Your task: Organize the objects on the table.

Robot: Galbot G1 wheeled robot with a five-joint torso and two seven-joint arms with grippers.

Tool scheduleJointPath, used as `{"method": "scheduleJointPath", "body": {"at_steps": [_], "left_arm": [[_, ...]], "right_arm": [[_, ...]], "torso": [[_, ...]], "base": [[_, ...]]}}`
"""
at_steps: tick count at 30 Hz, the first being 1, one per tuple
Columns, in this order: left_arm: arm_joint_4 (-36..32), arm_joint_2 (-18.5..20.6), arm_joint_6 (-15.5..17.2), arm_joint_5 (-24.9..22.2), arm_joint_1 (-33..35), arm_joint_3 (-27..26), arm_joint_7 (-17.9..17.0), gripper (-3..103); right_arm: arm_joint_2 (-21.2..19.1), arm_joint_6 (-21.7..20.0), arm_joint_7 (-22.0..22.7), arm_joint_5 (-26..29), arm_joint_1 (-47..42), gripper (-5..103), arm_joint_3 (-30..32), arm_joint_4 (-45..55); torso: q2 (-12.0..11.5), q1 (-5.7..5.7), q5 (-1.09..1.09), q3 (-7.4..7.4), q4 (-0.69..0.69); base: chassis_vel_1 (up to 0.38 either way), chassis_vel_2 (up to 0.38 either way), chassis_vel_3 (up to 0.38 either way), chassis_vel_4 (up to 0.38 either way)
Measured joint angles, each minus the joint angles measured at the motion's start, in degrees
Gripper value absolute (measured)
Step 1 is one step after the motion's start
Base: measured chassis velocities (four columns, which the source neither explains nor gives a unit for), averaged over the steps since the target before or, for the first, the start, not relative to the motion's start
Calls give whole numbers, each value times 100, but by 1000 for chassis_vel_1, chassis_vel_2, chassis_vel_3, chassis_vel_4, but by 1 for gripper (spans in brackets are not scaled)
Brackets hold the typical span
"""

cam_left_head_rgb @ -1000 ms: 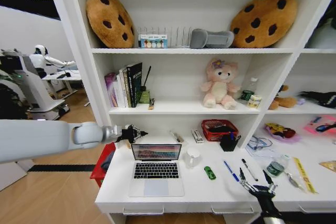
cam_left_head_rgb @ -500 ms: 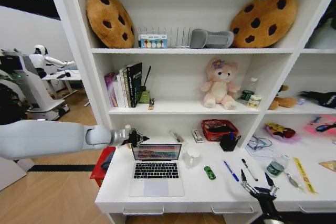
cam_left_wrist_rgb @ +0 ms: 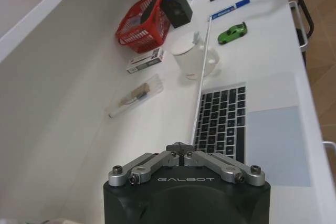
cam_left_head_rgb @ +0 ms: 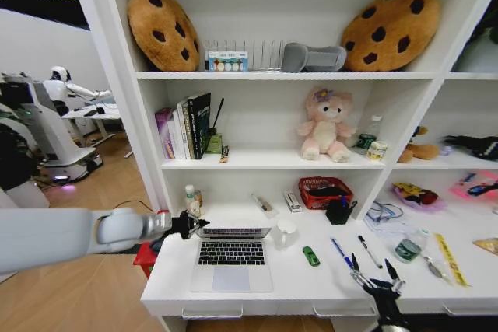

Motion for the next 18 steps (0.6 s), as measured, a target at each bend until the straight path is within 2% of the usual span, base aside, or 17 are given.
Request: {"method": "scheduleJointPath", "body": {"at_steps": [2, 3, 5, 6, 8, 11, 13, 17, 18], "left_arm": [[-304, -346, 82, 256, 222, 80, -95, 0], [-304, -346, 82, 256, 222, 80, -95, 0], [-443, -733, 115, 613, 563, 97, -139, 0], [-443, -733, 115, 613, 563, 97, -139, 0], [-439, -1049, 104, 917, 851, 90, -125, 0], [-411, -1179, 83, 1035, 970, 72, -105, 0], [-324, -1443, -7, 1300, 1225, 53, -16, 0], [-263, -1639, -84, 1500, 1420, 40, 69, 0], [-200, -1791, -144, 1581, 1483, 39, 109, 0]], "right_arm": [[25, -44, 45, -29, -9, 100, -10, 71], [25, -44, 45, -29, -9, 100, -10, 71], [24, -47, 85, -46, -75, 100, 50, 107], [24, -47, 85, -46, -75, 100, 50, 107], [23, -26, 105, -50, -157, 100, 131, 126], [25, -13, 112, -54, -199, 100, 162, 130], [47, 1, 141, -131, -262, 100, 181, 126], [101, -7, 168, -221, -279, 100, 160, 128], [139, -30, 183, -273, -292, 100, 132, 153]], "torso": [[0, 0, -2, 0, -2], [0, 0, -2, 0, -2], [0, -1, -2, 0, -2], [0, -1, -2, 0, -2], [0, 0, -2, 0, -1], [0, -1, -2, 0, -2], [0, -1, -1, 0, -2], [0, 0, 0, 0, -2], [0, 0, 0, 0, -3]], "base": [[0, 0, 0, 0], [0, 0, 0, 0], [0, 0, 0, 0], [0, 0, 0, 0], [0, 0, 0, 0], [0, 0, 0, 0], [0, 0, 0, 0], [0, 0, 0, 0], [0, 0, 0, 0]]}}
